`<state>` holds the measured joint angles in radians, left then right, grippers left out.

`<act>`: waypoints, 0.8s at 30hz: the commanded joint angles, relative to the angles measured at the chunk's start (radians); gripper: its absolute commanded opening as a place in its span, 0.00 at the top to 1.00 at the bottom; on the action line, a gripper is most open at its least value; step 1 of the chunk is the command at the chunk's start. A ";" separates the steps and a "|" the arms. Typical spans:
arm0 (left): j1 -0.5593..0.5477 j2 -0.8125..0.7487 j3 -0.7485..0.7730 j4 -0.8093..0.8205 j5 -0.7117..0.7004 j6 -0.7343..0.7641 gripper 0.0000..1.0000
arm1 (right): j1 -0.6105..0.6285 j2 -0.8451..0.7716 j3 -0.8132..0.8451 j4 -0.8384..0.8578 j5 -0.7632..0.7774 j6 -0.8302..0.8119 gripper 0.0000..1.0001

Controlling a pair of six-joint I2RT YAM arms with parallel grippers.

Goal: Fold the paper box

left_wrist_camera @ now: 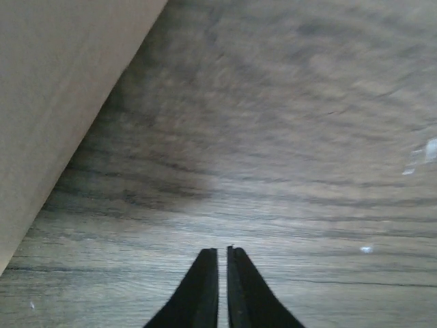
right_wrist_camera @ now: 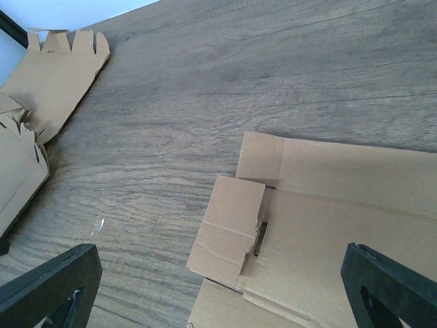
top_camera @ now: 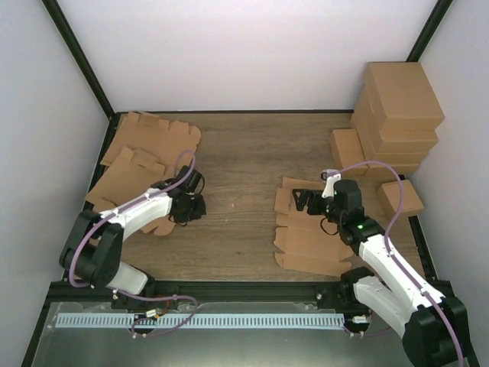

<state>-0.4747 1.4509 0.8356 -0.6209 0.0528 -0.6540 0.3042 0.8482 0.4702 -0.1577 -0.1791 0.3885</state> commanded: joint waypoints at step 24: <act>0.051 -0.045 -0.017 0.280 0.210 0.155 0.55 | -0.002 0.192 0.147 -0.266 0.153 0.217 0.00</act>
<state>-0.2939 1.4487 0.7967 -0.4500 0.1055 -0.5858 0.3042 1.0100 0.5457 -0.3222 -0.1181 0.5121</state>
